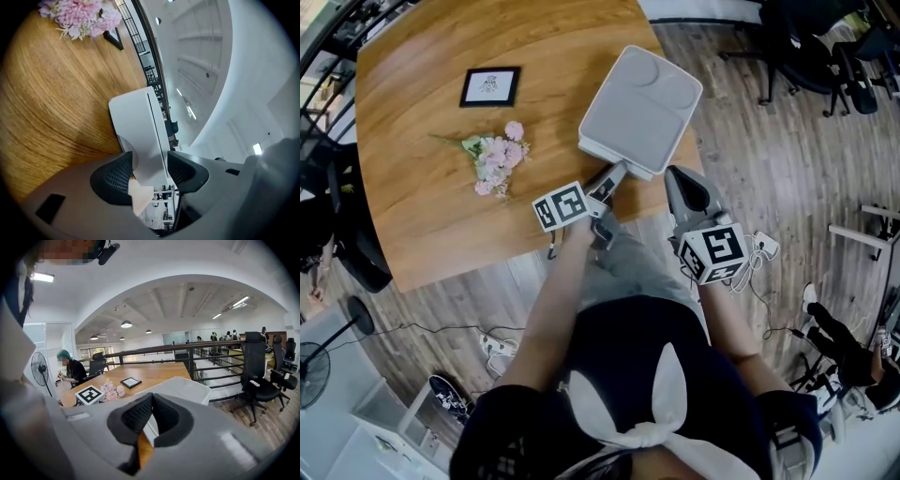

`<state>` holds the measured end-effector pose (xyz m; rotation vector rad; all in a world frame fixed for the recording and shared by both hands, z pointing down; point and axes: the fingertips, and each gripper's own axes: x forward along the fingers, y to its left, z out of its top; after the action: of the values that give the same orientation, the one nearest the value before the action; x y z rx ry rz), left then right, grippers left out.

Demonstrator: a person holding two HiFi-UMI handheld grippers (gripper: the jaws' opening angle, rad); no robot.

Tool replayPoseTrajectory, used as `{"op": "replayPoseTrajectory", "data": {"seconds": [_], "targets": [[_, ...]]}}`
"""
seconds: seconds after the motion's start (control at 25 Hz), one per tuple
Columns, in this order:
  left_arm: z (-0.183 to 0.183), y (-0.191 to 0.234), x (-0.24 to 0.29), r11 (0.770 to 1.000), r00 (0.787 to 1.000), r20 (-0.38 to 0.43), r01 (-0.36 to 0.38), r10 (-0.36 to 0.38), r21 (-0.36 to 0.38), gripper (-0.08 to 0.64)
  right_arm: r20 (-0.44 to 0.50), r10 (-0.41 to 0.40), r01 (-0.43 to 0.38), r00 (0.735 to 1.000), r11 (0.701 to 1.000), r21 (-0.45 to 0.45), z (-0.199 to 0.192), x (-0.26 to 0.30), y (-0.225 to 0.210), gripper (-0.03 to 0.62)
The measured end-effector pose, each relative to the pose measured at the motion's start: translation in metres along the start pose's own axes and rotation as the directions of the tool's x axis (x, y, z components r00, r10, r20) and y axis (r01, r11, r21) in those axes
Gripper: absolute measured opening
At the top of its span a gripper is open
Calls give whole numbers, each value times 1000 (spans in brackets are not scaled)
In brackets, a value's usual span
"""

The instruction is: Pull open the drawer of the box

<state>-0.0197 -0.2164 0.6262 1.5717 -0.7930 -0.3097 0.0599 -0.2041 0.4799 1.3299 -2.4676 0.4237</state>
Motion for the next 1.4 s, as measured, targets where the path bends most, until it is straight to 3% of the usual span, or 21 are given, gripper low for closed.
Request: {"op": "replayPoseTrajectory", "data": {"seconds": [0.56,1.4], "targets": [[-1,1,11,994,996,-35,79,-81,-69,175,-3,-11,11,1000,1000,26,-4,3,-16,-3],[-5,1,6,997,999,-15,46,-47,-65,175,4,8,-8,1000,999,50,-10,-3,-16,-3]]}}
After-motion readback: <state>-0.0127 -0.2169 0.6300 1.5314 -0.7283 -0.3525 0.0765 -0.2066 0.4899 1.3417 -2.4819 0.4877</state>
